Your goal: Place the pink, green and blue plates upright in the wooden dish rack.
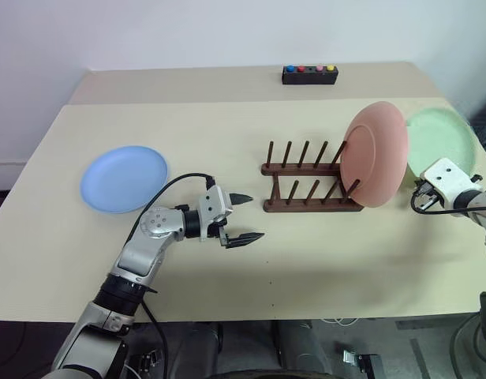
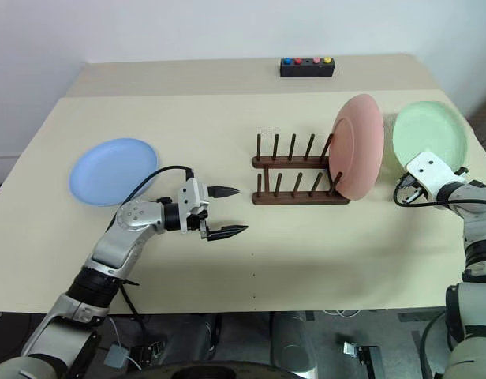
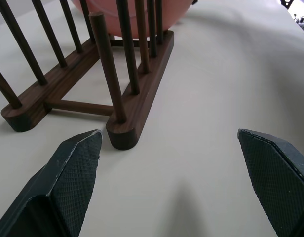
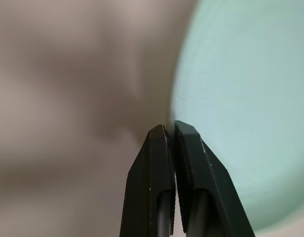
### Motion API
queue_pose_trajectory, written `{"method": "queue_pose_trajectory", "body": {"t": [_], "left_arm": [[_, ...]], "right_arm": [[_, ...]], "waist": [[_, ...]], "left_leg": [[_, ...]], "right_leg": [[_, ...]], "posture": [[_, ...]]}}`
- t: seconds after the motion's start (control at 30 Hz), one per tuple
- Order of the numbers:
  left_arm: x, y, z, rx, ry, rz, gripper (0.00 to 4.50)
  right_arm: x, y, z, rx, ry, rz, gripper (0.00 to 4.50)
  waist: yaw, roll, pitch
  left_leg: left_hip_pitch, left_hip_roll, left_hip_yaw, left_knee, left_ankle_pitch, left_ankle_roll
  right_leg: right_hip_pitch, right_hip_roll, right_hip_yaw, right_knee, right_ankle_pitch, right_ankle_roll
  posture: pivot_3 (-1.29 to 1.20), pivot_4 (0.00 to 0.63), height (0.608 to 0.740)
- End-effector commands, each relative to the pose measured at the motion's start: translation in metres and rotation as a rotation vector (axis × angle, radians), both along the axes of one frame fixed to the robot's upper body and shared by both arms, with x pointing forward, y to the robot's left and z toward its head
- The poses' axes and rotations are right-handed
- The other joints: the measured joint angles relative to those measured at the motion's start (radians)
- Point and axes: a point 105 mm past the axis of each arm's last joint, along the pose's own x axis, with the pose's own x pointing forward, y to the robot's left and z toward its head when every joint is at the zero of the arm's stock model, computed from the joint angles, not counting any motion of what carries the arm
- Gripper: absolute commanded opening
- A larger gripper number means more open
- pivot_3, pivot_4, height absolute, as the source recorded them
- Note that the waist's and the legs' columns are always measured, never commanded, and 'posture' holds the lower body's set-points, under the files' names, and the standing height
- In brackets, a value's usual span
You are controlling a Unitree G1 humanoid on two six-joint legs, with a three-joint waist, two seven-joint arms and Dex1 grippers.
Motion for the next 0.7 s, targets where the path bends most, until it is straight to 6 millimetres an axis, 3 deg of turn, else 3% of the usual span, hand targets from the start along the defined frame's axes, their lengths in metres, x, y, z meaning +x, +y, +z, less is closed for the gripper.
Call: {"method": "queue_pose_trajectory", "body": {"t": [0.03, 0.13, 0.43, 0.7], "left_arm": [[-0.003, -0.002, 0.01, -0.02, -0.035, -0.017, 4.5], [-0.004, -0.001, 0.01, -0.022, -0.038, -0.019, 4.5], [-0.004, -0.002, 0.03, -0.086, -0.102, -0.024, 4.5], [-0.003, -0.004, 0.026, -0.065, -0.09, -0.035, 4.5]], "right_arm": [[-0.006, -0.011, 0.011, -0.046, -0.063, -0.028, 0.04], [-0.011, -0.014, 0.024, -0.108, -0.128, -0.02, 0.04], [-0.042, 0.004, 0.1, -0.173, -0.397, 0.023, 0.04], [-0.068, 0.053, 0.174, -0.034, -0.605, 0.158, 0.04]], "waist": [[-0.001, 0.0, 0.0], [0.0, 0.0, 0.0], [-0.006, 0.002, 0.0], [-0.004, 0.002, 0.0]], "left_leg": [[0.0, 0.0, 0.0, 0.0, 0.0, 0.0], [0.0, 0.0, 0.0, 0.0, 0.0, 0.0], [0.0, 0.0, 0.001, 0.0, 0.0, 0.0], [0.0, 0.0, 0.001, 0.001, 0.0, 0.0]], "right_leg": [[0.0, 0.0, 0.0, 0.0, 0.0, 0.0], [0.0, 0.0, 0.0, 0.0, 0.0, 0.0], [-0.002, 0.0, 0.001, 0.001, 0.0, 0.0], [-0.001, 0.0, 0.001, 0.001, 0.0, 0.0]], "posture": [[0.0, 0.15, 0.74], [0.0, 0.15, 0.74], [0.0, 0.15, 0.74], [0.0, 0.15, 0.74]]}}
